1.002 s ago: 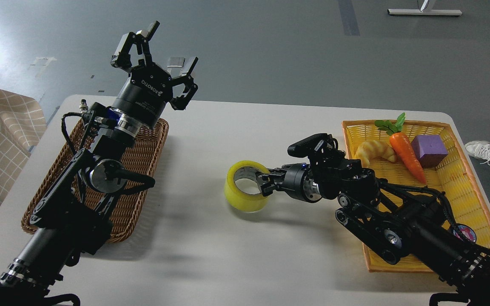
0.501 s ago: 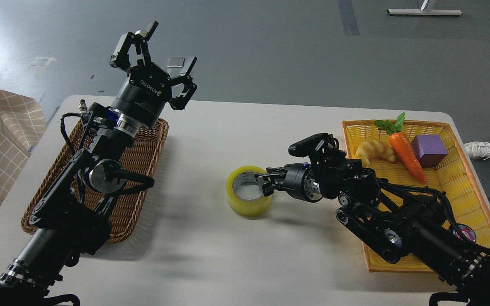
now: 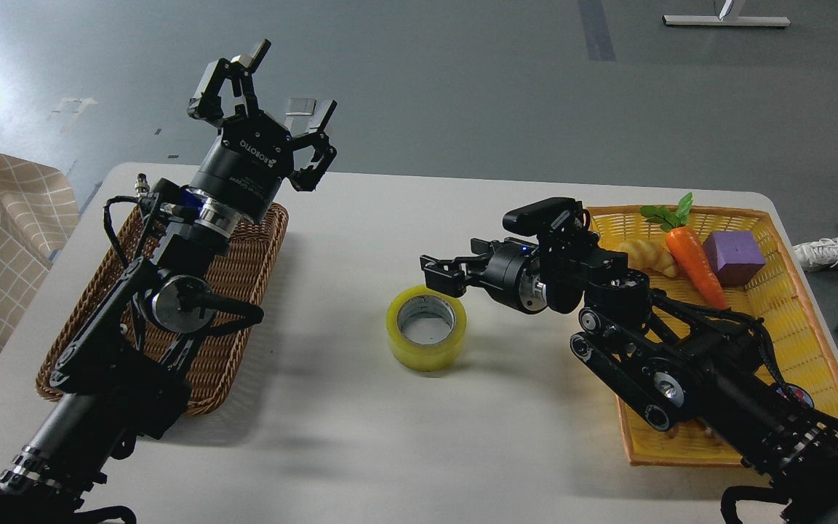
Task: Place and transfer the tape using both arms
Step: 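Withdraw the right gripper back above the yellow tray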
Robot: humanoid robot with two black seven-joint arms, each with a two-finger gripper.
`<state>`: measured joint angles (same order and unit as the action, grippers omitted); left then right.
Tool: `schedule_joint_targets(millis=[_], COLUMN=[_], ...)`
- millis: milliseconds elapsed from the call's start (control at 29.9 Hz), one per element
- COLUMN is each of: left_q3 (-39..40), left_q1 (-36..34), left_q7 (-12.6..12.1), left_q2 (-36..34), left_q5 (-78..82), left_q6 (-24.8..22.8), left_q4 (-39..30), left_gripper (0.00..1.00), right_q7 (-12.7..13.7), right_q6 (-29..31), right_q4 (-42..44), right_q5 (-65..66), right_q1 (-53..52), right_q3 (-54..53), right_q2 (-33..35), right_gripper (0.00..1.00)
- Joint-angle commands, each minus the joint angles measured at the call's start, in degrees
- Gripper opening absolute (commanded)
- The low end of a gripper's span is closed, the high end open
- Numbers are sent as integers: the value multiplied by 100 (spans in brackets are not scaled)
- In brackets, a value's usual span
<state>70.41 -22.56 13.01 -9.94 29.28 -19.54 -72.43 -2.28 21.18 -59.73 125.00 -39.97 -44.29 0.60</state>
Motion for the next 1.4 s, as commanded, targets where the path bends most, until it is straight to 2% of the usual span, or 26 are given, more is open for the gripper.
schedule_joint_targets(millis=[0, 367, 601, 768, 868, 1035, 1303, 1370], left_q3=[-1, 26, -62, -71, -62, -53, -53, -27], left_q1=[-2, -2, -81, -99, -108, -108, -20, -29], left_q7=[-18, 0, -62, -79, -10, -9, -1, 8], left_q2=[-26, -35, -79, -52, -35, -8, 0, -8], left_q5=[7, -63, -28, -10, 24, 34, 34, 34], left_q6=[12, 284, 311, 310, 311, 275, 223, -22], left_q4=[0, 0, 106, 106, 106, 62, 71, 71], left_gripper=[98, 98, 98, 98, 98, 98, 98, 98], right_q7=[9, 0, -26, -44, -53, -70, -474, -501], right_q6=[-87, -272, -281, -228, -219, -219, -193, -202], right_q4=[-126, -1462, -1981, -2315, -2464, -2692, -3089, -3132], right_q5=[0, -220, -1862, -3252, -4033, -4869, -5793, -5960], right_q1=[-89, 437, 657, 1035, 1184, 1535, 2134, 2178], right_q3=[-360, -1608, -2117, -2795, -3058, -3541, -4035, -4122], right_q2=[10, 598, 1319, 1512, 1705, 1724, 1689, 1636], right_gripper=[99, 99, 100, 100, 100, 100, 100, 100])
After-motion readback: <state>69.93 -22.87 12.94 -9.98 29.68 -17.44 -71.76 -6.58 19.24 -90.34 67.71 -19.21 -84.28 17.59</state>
